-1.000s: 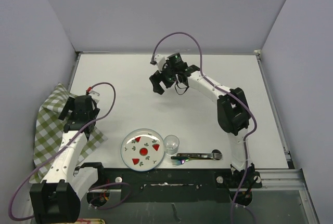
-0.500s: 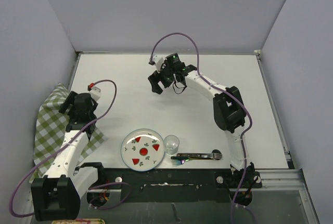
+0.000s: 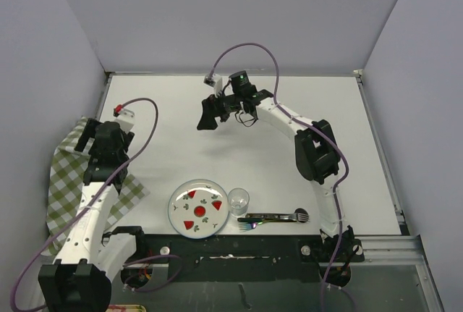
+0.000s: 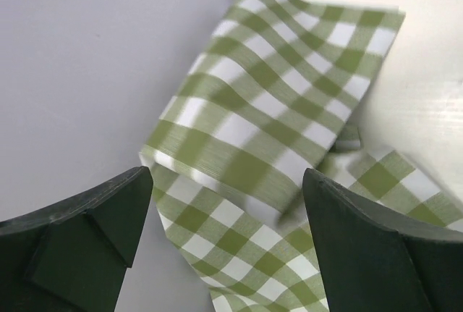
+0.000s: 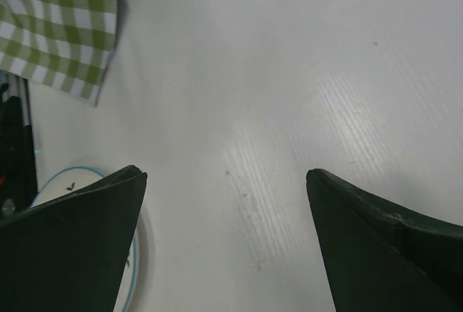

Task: Set the dinner table for one person
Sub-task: Pick up the napkin from the corner of the board.

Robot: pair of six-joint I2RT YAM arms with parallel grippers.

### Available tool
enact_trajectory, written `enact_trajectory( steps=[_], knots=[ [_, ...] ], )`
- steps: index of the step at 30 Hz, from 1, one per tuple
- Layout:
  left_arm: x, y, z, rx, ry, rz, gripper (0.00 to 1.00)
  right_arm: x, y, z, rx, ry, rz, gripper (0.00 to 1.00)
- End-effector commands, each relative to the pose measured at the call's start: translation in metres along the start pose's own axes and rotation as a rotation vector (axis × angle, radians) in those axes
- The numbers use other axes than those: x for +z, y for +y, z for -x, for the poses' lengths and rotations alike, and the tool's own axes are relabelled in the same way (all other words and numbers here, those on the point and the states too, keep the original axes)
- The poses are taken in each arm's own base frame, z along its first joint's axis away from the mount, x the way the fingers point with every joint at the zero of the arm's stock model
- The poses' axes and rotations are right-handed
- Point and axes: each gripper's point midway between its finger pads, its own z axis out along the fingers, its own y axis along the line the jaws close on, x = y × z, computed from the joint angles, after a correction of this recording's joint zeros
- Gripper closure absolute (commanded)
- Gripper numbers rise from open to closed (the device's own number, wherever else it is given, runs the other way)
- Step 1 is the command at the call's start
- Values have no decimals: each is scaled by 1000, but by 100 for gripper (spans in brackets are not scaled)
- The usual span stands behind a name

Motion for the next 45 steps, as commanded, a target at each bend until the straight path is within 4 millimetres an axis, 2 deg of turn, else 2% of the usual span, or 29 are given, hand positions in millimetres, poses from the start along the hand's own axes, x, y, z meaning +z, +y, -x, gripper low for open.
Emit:
enact_trajectory(
  steps=[1, 3, 7, 13, 17, 23, 29, 31, 35, 42, 45],
  knots=[
    [-22, 39, 40, -198, -111, 36, 15, -5, 45, 31, 76, -106, 248, 1],
    [-24, 50, 45, -231, -122, 70, 15, -5, 54, 32, 89, -114, 300, 1],
    [-33, 78, 61, -296, -188, 144, 15, 2, 60, 33, 35, -111, 296, 2],
    [-43, 116, 82, -335, -231, 217, 15, 34, 85, 15, -120, -26, 268, 2],
    [-48, 138, 85, -352, -229, 270, 15, 52, 108, 8, -179, 15, 269, 2],
    [-63, 184, 80, -435, -232, 397, 15, 81, 127, 0, -284, 68, 172, 2],
    [-83, 217, 93, -473, -294, 464, 15, 111, 157, -3, -426, 81, 119, 2],
    [-87, 224, 96, -484, -308, 473, 15, 119, 168, 1, -474, 71, 114, 2],
    [-96, 234, 103, -515, -339, 487, 15, 136, 186, -4, -547, 65, 111, 2],
    [-117, 250, 115, -584, -438, 498, 18, 156, 197, -2, -557, 10, 109, 2],
    [-114, 246, 115, -581, -433, 485, 19, 166, 202, 1, -526, -34, 106, 2]
  ],
)
